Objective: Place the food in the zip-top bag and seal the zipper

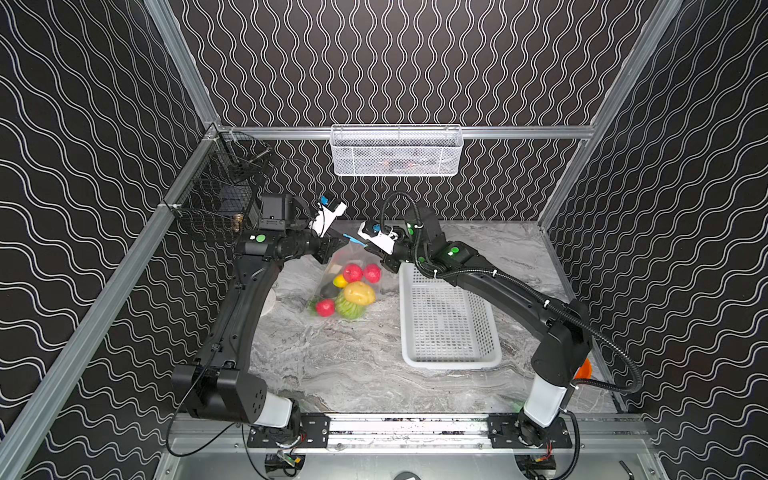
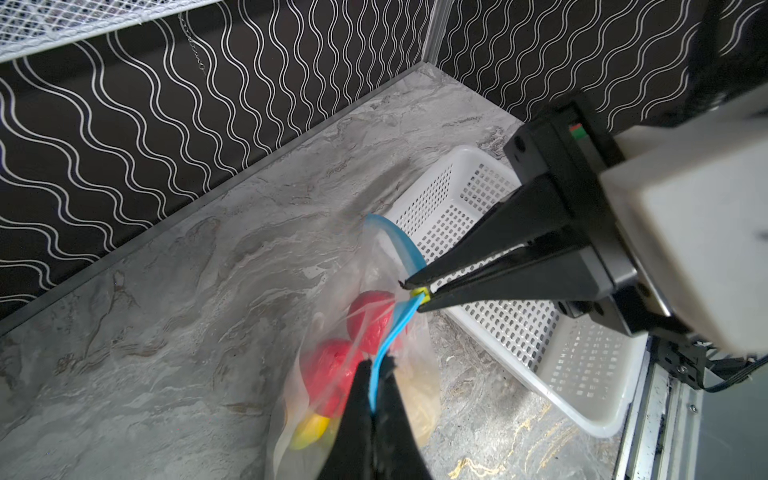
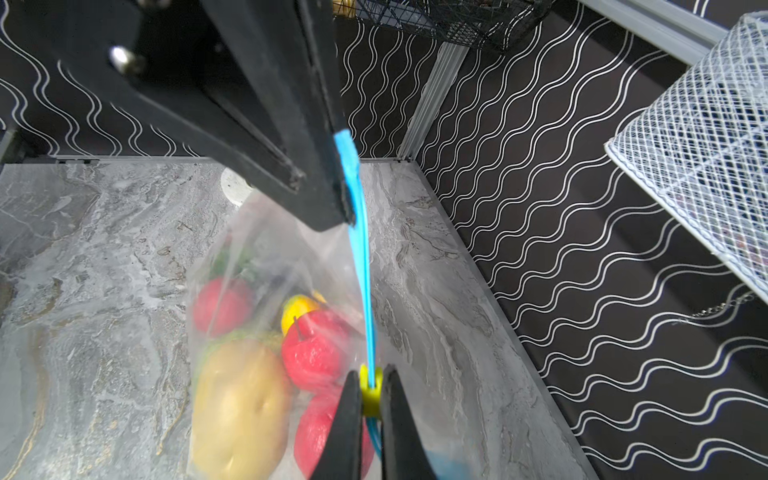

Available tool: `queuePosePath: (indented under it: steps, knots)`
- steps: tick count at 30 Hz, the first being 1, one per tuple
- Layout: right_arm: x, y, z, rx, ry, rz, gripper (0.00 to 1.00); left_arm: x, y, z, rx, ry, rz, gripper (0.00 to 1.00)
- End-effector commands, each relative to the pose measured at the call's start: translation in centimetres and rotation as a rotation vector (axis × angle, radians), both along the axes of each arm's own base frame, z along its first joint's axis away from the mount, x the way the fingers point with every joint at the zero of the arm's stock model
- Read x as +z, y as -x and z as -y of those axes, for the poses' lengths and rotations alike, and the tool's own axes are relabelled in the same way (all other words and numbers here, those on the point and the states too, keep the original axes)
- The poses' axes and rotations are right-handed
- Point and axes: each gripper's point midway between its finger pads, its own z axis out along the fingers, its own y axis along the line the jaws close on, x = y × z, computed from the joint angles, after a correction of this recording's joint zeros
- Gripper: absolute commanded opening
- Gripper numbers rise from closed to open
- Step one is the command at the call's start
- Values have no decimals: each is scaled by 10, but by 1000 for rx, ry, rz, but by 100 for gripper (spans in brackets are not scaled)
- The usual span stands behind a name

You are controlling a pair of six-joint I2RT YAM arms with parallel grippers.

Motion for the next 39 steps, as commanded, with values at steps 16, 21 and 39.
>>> queuePosePath:
  steps: [16,21,39]
  knots:
    - [-10,-3,13,-52,57,-3,0,19,-22,-29,179,-88,77,0]
    - [-7,-5,14,-62,58,1,1,22,-27,-38,229,-95,81,0]
    - [-8,-12,31,-128,90,1,2,35,-39,-61,299,6,33,0]
